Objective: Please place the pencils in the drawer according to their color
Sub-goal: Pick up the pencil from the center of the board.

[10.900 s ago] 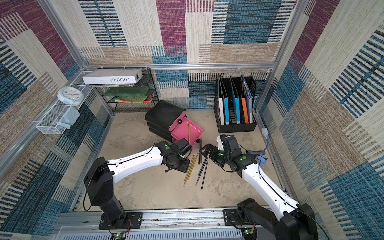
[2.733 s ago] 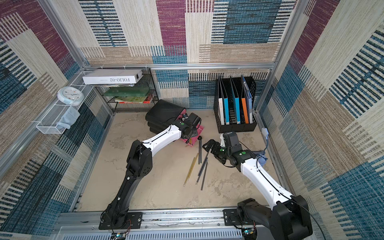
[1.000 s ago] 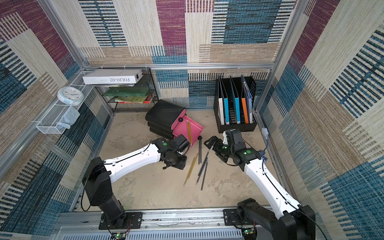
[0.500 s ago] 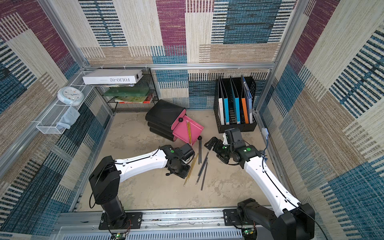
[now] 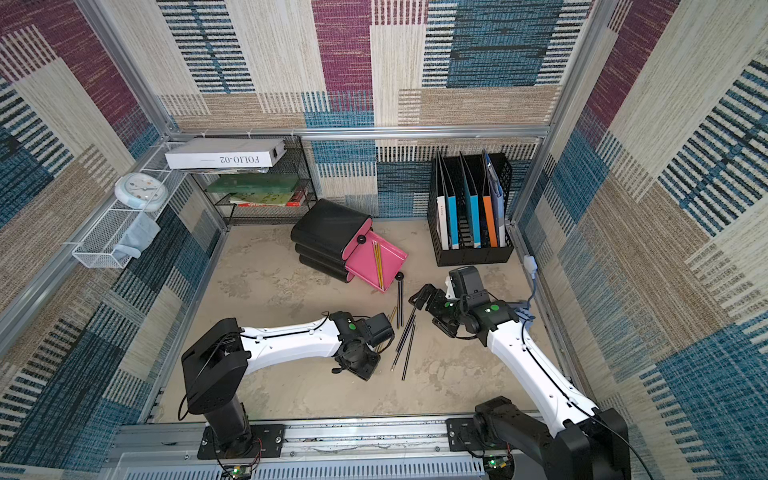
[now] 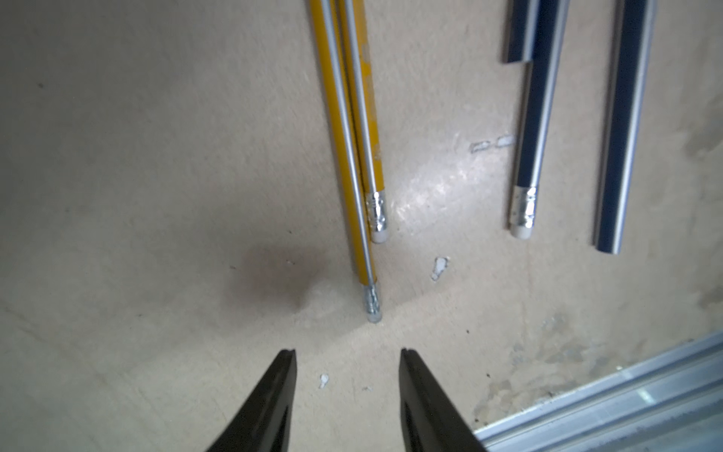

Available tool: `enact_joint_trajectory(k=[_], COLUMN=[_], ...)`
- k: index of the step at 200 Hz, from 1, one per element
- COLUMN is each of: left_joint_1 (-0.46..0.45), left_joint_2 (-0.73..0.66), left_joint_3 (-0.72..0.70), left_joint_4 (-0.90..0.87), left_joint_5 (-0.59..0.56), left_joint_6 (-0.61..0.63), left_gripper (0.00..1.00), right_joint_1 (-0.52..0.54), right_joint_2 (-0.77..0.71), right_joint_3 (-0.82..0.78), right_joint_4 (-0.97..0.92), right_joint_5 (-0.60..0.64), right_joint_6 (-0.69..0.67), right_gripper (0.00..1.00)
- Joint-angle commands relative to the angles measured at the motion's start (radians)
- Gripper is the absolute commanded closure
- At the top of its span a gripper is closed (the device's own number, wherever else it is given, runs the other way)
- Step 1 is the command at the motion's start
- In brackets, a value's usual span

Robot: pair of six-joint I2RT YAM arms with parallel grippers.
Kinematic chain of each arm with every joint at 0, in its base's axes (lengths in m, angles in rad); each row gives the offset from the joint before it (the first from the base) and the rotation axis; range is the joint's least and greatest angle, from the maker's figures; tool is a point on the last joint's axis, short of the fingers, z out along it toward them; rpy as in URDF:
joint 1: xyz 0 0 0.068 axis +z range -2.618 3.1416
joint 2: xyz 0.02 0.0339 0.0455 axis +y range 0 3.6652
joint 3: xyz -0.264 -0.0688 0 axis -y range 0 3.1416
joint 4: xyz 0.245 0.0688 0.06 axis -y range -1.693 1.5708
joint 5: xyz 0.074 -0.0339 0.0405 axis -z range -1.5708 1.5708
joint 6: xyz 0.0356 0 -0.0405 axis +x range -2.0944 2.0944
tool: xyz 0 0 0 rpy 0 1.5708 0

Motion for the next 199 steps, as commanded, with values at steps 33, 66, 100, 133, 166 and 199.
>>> enact_joint_trajectory(k=[33,66,100,133,166,199], left_joint_1=[-0.004,-0.005,-0.004,-0.004,-0.007,-0.007], left_joint_2=[0.041,0.092,0.099,0.107,0.107,0.104], left_joint_3=[0.014,0.023,-0.001,-0.029,-0.063,-0.089], left_joint_4=[0.085,0.077,0.035,0.026,0.040,0.052], left_joint_5=[-0.056,-0.072,-0.123,-0.122,-0.103,-0.082], left_joint_6=[-0.016,-0.020,-0.042,-0.050,-0.069,-0.078], left_gripper=[0.53,0.54,0.59,0.73,0.90,1.00], right_joint_1=[0.001,-0.001,-0.001,-0.001,-0.001,-0.001], right_joint_2=[0.020,0.026,0.027,0.022,0.011,0.004], right_joint_3=[0.011,0.012,0.006,0.007,0.015,0.019], right_joint_4=[0.014,0.013,0.033,0.040,0.037,0.032], right_joint_5=[-0.025,-0.027,-0.029,-0.023,-0.018,-0.014], right_joint_6=[-0.038,-0.046,-0.036,-0.023,-0.015,-0.008], right_gripper=[0.01,0.01,0.01,0.01,0.01,0.01])
